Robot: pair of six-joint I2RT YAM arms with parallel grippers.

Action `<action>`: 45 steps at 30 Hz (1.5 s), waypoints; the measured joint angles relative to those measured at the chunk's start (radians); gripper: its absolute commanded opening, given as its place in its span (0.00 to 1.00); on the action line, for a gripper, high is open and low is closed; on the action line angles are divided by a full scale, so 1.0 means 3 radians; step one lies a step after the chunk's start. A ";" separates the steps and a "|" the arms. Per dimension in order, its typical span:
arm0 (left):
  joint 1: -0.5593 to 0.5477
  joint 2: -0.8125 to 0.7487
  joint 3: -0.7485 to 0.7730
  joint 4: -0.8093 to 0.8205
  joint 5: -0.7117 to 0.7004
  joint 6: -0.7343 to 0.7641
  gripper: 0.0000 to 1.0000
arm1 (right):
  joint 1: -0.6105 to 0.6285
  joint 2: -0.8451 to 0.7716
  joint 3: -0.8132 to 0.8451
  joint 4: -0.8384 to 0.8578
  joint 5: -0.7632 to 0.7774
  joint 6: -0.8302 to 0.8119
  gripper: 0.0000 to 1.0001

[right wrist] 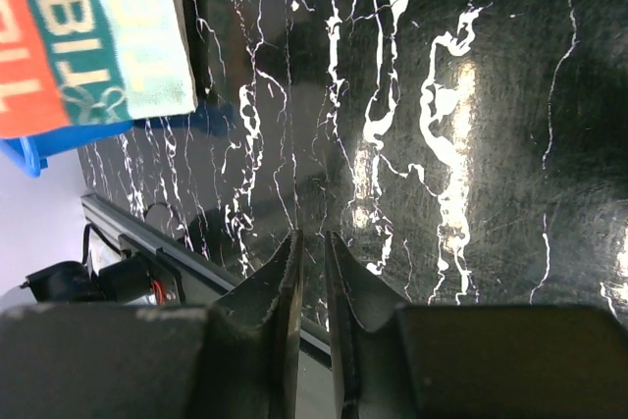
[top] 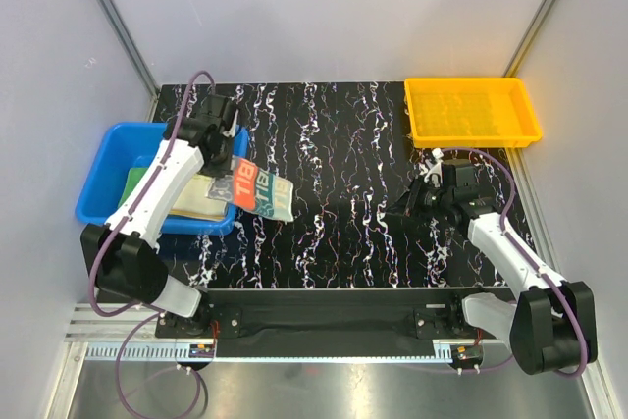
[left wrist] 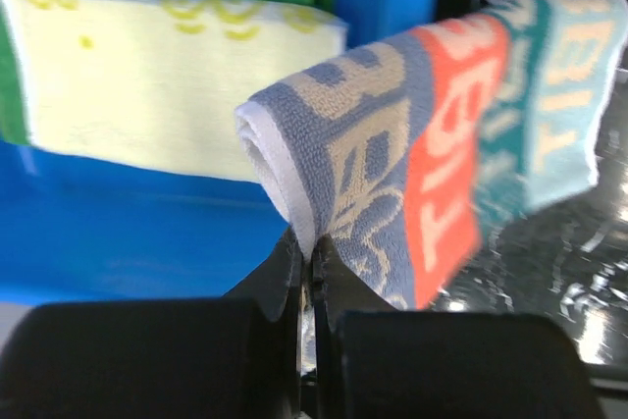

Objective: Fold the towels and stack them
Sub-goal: Neatly place the folded towel into the bin

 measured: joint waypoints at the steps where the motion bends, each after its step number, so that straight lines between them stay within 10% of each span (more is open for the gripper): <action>1: 0.0057 -0.0001 0.0005 0.0008 -0.0042 0.0047 0.00 | 0.0000 0.0008 0.0000 0.0005 -0.0019 -0.0003 0.22; 31: 0.1565 0.0624 -0.0596 0.1410 -0.0963 0.0568 0.00 | -0.0003 0.0392 0.0211 0.0177 -0.0388 -0.0290 0.24; 35: 0.1621 0.1055 -0.0426 0.1418 -0.1148 0.0548 0.37 | -0.0003 0.0511 0.0240 0.0195 -0.0406 -0.0301 0.25; 41: 0.1619 0.1297 -0.0029 0.1191 -0.1490 0.0291 0.48 | -0.0003 0.0581 0.0334 0.0183 -0.0378 -0.0313 0.41; 43: 0.1616 0.1203 0.0058 0.1146 -0.1452 0.0212 0.73 | -0.0003 0.0591 0.0411 0.0145 -0.0338 -0.0314 0.60; 44: 0.1607 0.1113 0.0071 0.1134 -0.1378 0.0170 0.85 | -0.0003 0.0593 0.0444 0.0140 -0.0314 -0.0312 0.98; 45: 0.1595 0.0992 0.0071 0.1120 -0.1274 0.0130 0.99 | -0.0003 0.0593 0.0496 0.0114 -0.0277 -0.0294 1.00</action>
